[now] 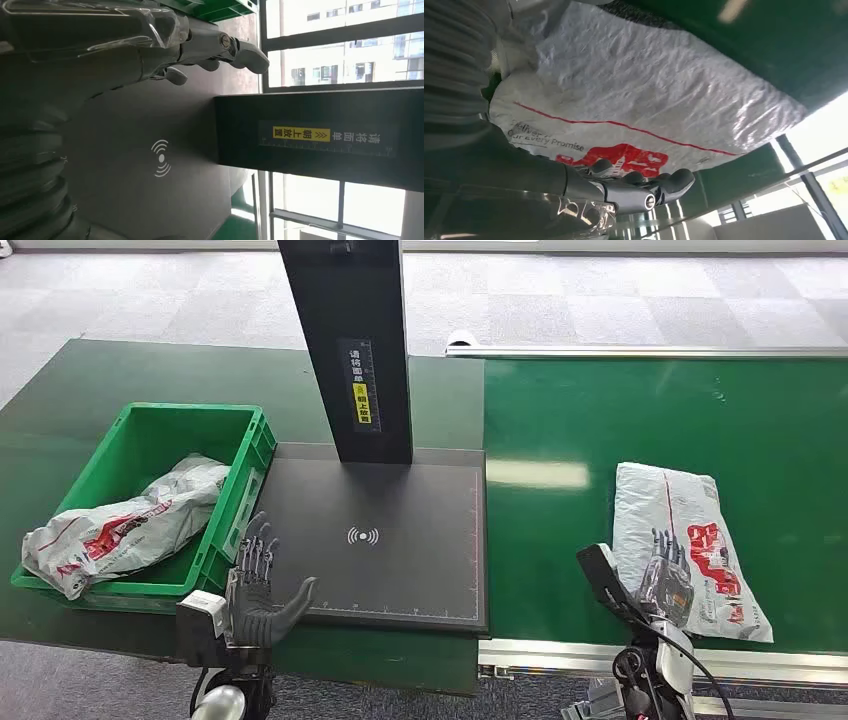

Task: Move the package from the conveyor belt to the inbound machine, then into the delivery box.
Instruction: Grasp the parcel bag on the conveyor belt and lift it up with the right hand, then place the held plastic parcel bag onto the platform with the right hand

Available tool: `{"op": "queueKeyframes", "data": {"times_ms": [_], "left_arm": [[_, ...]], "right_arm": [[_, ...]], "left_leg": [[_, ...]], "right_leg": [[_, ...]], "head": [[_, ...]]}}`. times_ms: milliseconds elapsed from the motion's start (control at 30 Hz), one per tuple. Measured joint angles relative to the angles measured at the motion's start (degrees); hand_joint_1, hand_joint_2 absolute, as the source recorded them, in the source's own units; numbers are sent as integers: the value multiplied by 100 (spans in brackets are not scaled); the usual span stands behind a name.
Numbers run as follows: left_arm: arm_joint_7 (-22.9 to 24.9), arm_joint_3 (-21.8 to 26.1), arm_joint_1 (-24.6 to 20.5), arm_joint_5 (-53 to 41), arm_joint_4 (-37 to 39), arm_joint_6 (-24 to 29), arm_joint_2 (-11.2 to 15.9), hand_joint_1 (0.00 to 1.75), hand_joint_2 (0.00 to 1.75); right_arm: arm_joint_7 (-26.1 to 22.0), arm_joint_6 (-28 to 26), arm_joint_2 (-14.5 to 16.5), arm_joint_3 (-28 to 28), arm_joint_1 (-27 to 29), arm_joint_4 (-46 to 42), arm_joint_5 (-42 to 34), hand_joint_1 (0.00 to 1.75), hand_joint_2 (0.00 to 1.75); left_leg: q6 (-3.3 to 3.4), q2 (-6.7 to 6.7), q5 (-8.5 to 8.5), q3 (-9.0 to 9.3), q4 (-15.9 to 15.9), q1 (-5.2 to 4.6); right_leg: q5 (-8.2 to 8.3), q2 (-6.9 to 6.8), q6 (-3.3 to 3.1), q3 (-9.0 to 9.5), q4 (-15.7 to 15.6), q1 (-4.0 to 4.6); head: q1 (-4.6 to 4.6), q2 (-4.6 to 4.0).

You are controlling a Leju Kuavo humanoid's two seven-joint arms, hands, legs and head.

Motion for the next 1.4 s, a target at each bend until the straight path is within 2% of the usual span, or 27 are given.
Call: {"op": "queueKeyframes", "data": {"times_ms": [133, 167, 200, 267, 300, 333, 467, 633, 800, 967, 1067, 1200, 1400], "left_arm": [[21, 14, 1, -38, -23, -27, -4, 0, 175], [25, 21, 2, -46, -30, -36, -4, 0, 175], [28, 30, 4, -50, -36, -42, -4, 0, 175], [33, 51, 10, -53, -46, -45, -3, 0, 175], [34, 61, 15, -55, -55, -45, -3, 0, 175], [34, 71, 23, -55, -68, -45, -2, 0, 175], [36, 98, 70, -55, -133, -44, -3, 0, 175], [48, 139, 103, -57, -200, -38, -4, 0, 175], [50, 163, 134, -63, -250, 31, -4, 0, 175], [19, 239, 160, -103, -330, 154, -3, 0, 175], [-31, 357, 159, -167, -396, 226, 3, 0, 175], [-55, 553, 113, -266, -503, 246, 7, 0, 175], [-99, 935, -71, -292, -693, 144, 30, 0, 175]], "right_arm": [[199, 3, -145, -264, -155, 401, 129, 0, 175], [270, 6, -186, -333, -201, 519, 175, 15, 175], [345, 9, -225, -395, -245, 636, 226, 53, 175], [504, 13, -297, -493, -330, 858, 350, 140, 175], [568, 12, -328, -531, -371, 957, 414, 168, 175], [616, 10, -359, -561, -412, 1048, 478, 175, 175], [643, -21, -454, -656, -568, 1338, 682, 175, 175], [414, -131, -465, -749, -706, 1437, 772, 175, 175], [-283, -244, -369, -787, -747, 1162, 477, 175, 175], [-1159, -16, -31, -650, -491, -122, -454, 175, 175], [-1720, -11, 192, -248, -153, -1308, -914, 175, 175], [-2004, -13, 346, 507, 163, -2519, -955, 175, 175], [-2373, 186, 379, 1787, 293, -3035, -1097, 175, 175]], "left_leg": [[0, 0, 0, 0, 0, 0], [0, 0, 0, 0, 0, 0], [0, 0, 0, 0, 0, -1], [0, 0, 0, 0, 0, -1], [0, 0, 0, 0, 0, -1], [0, 0, 0, 0, 0, -1], [0, -1, 0, 0, 0, -1], [0, -3, 0, -1, 0, -1], [1, -3, 1, -2, 0, -1], [0, -4, 1, -5, -1, 0], [0, 0, 1, -8, -2, 1], [0, 0, 1, -10, -3, 2], [3, 2, 5, -9, -3, 1]], "right_leg": [[0, 0, 0, 1, 0, 0], [0, 0, 0, 1, 0, 0], [0, 0, 0, 1, 0, -1], [0, 0, 1, 1, 0, -1], [0, 0, 1, 1, 0, -1], [0, -1, 1, 1, 0, -1], [0, -1, 1, 1, 0, -1], [0, -1, 1, 1, 0, -1], [0, -4, 1, 1, 0, 0], [0, -4, 0, -3, 1, 2], [0, -2, 0, -8, 1, 3], [-1, -3, -1, -10, 1, 5], [0, -3, 1, -6, 1, 4]], "head": [[2, 0], [2, 0], [2, 0], [1, 0], [1, 0], [1, 0], [2, 0], [2, 0], [2, 0], [1, 0], [0, 0], [1, 0], [2, 0]]}}
